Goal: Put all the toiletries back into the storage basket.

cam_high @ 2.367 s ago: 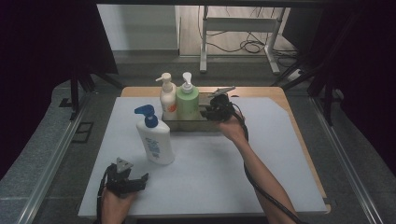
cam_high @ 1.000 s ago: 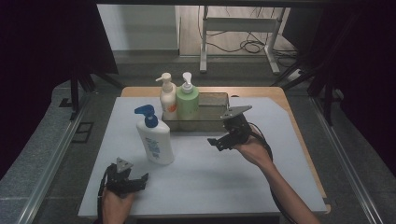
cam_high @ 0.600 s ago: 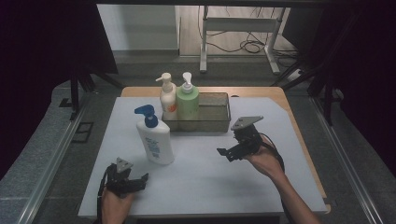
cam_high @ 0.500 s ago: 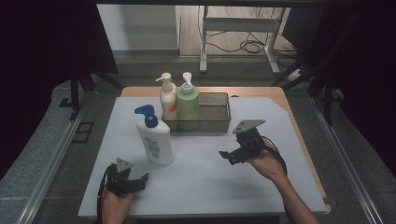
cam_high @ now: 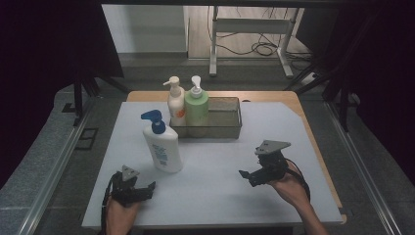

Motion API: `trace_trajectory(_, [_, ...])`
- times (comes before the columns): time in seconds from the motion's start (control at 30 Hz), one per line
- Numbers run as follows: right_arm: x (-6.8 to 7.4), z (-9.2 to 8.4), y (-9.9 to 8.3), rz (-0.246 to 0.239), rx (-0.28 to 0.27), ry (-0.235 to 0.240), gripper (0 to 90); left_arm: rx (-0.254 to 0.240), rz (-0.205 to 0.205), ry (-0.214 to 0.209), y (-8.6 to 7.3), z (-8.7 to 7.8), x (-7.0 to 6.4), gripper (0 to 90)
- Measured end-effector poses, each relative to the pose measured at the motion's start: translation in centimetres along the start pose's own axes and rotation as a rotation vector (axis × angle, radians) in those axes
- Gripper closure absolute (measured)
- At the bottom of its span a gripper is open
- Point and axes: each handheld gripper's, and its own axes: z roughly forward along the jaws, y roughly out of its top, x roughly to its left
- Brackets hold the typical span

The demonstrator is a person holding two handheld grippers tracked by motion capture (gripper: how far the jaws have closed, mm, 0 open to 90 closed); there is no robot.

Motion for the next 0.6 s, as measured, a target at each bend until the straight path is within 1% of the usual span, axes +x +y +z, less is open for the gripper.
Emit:
trace_trajectory(0.17, [0.3, -0.3, -1.7, 0.022, -0.010, -0.008, 0.0, 0.000, 0.000, 0.000, 0.0, 0.0, 0.0, 11.9])
trace_trajectory(0.33, [0.6, 0.0, -3.6, 0.044, 0.002, -0.030, 0.0, 0.002, -0.006, 0.001, 0.1, 0.0, 0.0, 12.2])
trace_trajectory(0.4, [0.6, 0.1, -4.4, 0.054, -0.002, -0.034, 0.0, 0.004, -0.012, 0.001, 0.1, 0.0, 0.0, 12.2])
trace_trajectory(0.53, [0.5, 0.5, -5.8, 0.082, -0.008, -0.039, 0.0, 0.019, -0.015, 0.007, 0.3, -0.1, -0.1, 12.6])
trace_trajectory(0.6, [0.5, 0.8, -6.4, 0.092, -0.010, -0.042, 0.0, 0.033, -0.028, 0.010, 0.5, -0.1, -0.1, 12.9])
